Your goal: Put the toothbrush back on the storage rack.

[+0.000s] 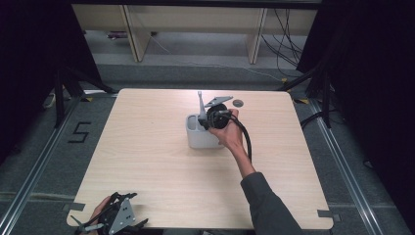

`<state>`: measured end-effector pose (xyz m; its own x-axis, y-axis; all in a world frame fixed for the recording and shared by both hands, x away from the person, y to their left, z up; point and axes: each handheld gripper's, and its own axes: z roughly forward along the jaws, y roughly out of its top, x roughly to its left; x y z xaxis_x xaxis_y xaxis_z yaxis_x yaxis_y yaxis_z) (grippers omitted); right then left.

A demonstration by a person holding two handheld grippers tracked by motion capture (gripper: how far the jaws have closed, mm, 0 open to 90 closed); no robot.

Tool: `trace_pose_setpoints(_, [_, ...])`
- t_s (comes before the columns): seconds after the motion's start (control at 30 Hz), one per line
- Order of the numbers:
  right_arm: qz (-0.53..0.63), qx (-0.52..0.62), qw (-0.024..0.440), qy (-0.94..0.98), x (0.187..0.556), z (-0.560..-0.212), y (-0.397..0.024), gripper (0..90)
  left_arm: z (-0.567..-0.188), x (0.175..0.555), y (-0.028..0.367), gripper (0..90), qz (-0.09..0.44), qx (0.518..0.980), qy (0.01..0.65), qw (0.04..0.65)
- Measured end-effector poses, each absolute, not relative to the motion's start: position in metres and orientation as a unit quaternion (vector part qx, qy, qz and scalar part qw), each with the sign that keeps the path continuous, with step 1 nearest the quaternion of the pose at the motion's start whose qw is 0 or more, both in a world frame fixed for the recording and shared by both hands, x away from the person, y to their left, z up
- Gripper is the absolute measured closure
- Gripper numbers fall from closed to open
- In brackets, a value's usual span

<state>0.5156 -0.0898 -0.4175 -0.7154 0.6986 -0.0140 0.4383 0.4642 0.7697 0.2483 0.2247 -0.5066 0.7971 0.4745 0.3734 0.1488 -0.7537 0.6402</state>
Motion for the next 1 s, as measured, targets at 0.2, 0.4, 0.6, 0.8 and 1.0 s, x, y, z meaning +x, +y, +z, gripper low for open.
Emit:
trace_pose_setpoints(0.2, [0.392,0.338,0.167,0.839,0.517,-0.42,-0.091,66.2,-0.507,0.248,0.225,15.1,0.266,0.898,0.173,0.304])
trace_pose_setpoints(0.4, [0.399,0.334,0.157,0.839,0.516,-0.416,-0.092,65.6,-0.507,0.248,0.225,15.1,0.259,0.902,0.169,0.303])
trace_pose_setpoints(0.6, [0.398,0.337,0.163,0.838,0.515,-0.416,-0.094,59.7,-0.506,0.248,0.225,15.0,0.26,0.902,0.168,0.301])
trace_pose_setpoints(0.8, [0.417,0.34,0.158,0.828,0.514,-0.415,-0.098,49.7,-0.506,0.248,0.225,15.1,0.259,0.902,0.168,0.301])
trace_pose_setpoints(1.0, [0.422,0.337,0.171,0.824,0.508,-0.408,-0.102,44.5,-0.506,0.248,0.225,15.0,0.259,0.902,0.168,0.302])
